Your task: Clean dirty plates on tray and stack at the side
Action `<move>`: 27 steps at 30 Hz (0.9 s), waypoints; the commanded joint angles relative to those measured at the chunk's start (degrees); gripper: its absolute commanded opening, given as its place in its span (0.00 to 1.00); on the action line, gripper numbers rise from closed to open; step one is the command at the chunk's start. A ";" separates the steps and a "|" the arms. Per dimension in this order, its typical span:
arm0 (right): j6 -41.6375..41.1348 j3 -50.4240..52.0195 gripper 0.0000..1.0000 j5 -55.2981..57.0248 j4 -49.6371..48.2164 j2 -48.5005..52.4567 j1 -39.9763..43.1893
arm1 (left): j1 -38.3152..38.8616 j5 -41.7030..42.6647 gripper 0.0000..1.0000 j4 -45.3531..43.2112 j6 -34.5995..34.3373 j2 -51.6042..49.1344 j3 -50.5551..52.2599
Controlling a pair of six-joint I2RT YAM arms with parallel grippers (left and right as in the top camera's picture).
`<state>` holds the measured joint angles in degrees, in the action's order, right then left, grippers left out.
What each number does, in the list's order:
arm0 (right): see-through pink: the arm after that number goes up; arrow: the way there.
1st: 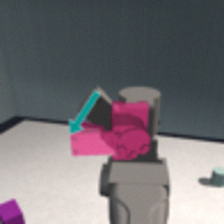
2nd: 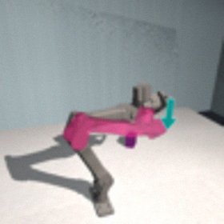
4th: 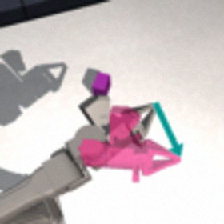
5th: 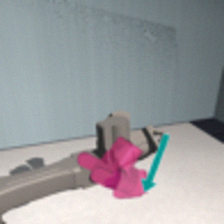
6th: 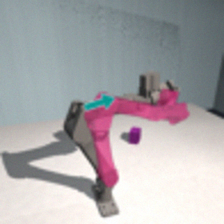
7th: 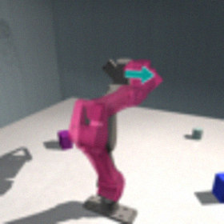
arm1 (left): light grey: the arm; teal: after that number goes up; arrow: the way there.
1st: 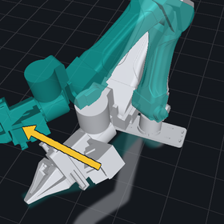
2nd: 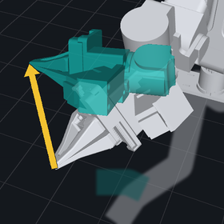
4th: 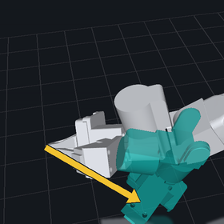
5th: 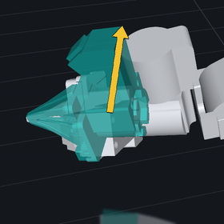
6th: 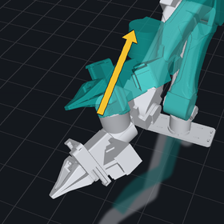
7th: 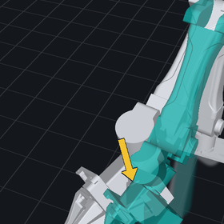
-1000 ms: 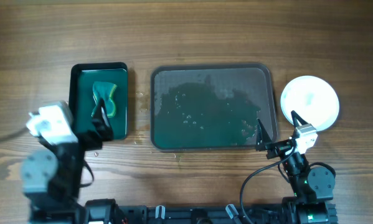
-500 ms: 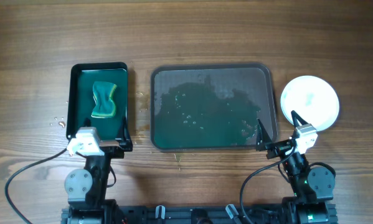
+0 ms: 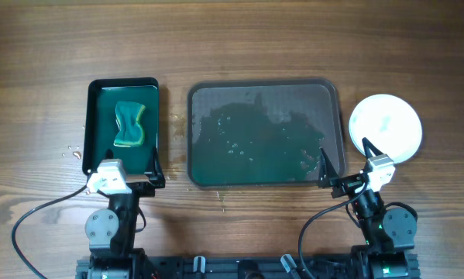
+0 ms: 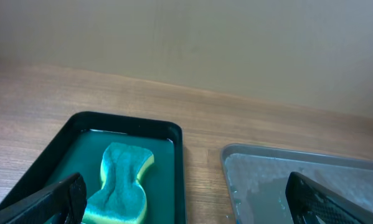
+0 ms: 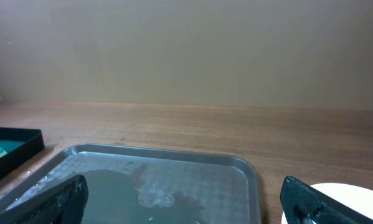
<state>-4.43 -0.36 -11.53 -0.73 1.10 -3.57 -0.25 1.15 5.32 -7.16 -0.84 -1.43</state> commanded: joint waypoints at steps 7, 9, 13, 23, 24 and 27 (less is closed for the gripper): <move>0.83 0.07 1.00 -0.02 -0.20 -0.31 -0.24 | -0.57 -0.55 1.00 -1.01 0.87 0.66 1.09; 0.83 0.07 1.00 -0.02 -0.17 -0.31 -0.24 | -0.55 -0.59 1.00 -1.09 0.87 0.59 1.09; 0.83 0.07 1.00 -0.02 -0.20 -0.31 -0.24 | -0.55 -0.57 1.00 -1.07 0.87 0.50 1.09; 0.83 0.07 1.00 -0.02 -0.17 -0.31 -0.24 | -0.55 -0.57 1.00 -1.07 0.90 0.50 1.09; 0.85 0.07 1.00 -0.02 -0.20 -0.31 -0.24 | -0.55 -0.57 1.00 -1.07 0.90 0.50 1.09; 0.83 0.07 1.00 -0.04 -0.20 -0.31 -0.24 | -0.55 -0.57 1.00 -1.07 0.90 0.50 1.09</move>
<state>-4.43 -0.36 -11.53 -0.73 1.10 -3.57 -0.49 1.17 4.29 -7.18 -0.82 -0.82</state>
